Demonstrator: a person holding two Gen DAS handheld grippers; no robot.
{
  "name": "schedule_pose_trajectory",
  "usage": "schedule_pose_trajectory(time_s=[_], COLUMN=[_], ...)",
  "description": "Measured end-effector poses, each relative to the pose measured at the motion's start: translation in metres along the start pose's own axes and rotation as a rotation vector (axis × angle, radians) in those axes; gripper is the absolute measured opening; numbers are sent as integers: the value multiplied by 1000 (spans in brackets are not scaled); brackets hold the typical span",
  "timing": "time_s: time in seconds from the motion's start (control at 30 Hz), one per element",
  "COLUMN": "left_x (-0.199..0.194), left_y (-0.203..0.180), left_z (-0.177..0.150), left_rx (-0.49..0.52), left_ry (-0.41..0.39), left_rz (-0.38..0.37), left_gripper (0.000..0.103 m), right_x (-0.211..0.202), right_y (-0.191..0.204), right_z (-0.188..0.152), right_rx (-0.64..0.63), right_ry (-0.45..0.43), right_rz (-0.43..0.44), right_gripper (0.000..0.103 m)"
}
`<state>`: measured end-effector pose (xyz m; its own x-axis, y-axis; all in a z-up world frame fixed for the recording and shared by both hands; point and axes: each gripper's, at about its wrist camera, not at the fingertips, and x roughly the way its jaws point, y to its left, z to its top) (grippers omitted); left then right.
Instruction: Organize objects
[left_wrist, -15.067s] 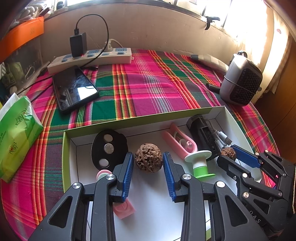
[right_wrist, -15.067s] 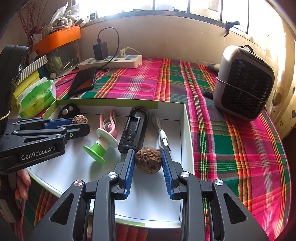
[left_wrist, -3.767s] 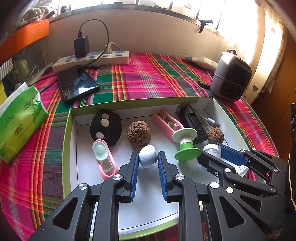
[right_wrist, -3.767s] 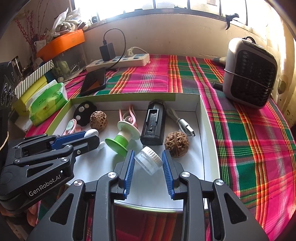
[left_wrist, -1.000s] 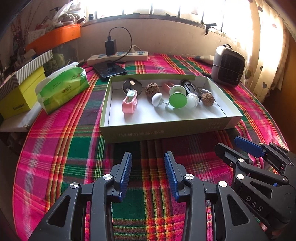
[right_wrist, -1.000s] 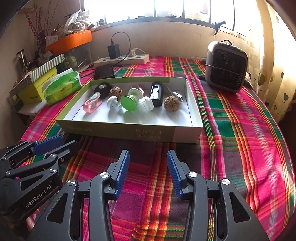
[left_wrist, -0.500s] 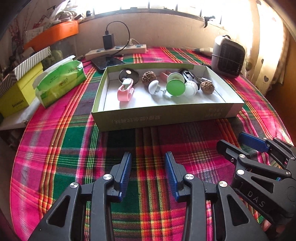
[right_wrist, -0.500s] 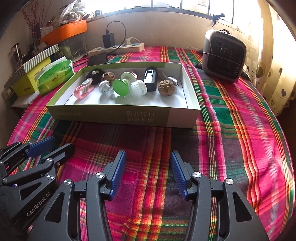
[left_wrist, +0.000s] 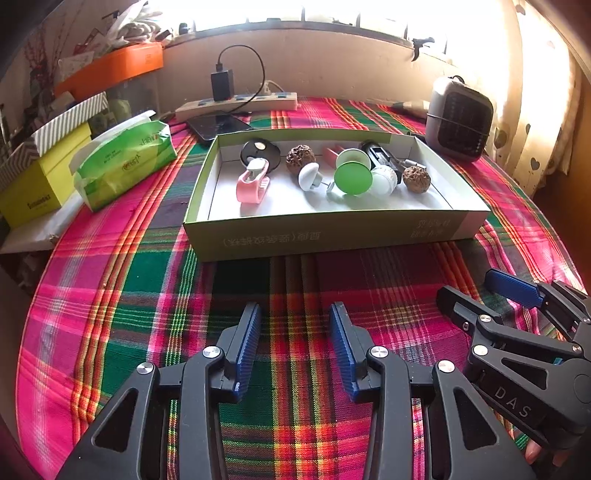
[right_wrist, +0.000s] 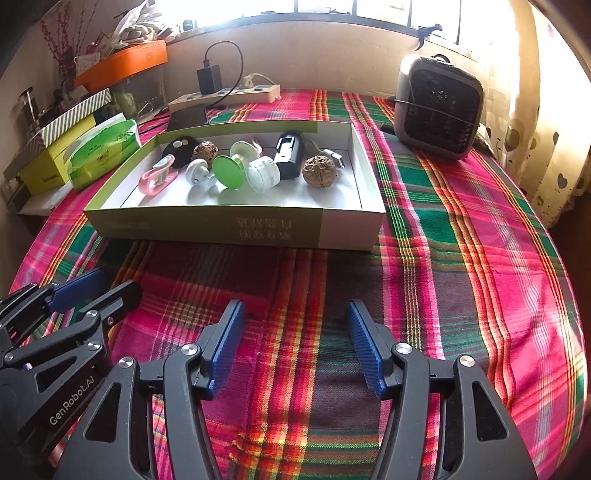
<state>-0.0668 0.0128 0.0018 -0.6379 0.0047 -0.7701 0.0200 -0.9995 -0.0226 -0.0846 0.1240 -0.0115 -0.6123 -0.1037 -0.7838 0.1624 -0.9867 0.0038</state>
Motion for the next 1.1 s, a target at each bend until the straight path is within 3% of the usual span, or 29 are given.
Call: schedule_pose_trajectory(time_s=[1.1], left_x=[0], left_y=[0], left_z=[0], left_rx=[1], left_ry=[1], left_rz=[1], left_gripper=[38], right_x=[1], right_y=[2], right_z=[0], right_rx=[-7], right_ry=[1], right_rz=[6], right_gripper=[64])
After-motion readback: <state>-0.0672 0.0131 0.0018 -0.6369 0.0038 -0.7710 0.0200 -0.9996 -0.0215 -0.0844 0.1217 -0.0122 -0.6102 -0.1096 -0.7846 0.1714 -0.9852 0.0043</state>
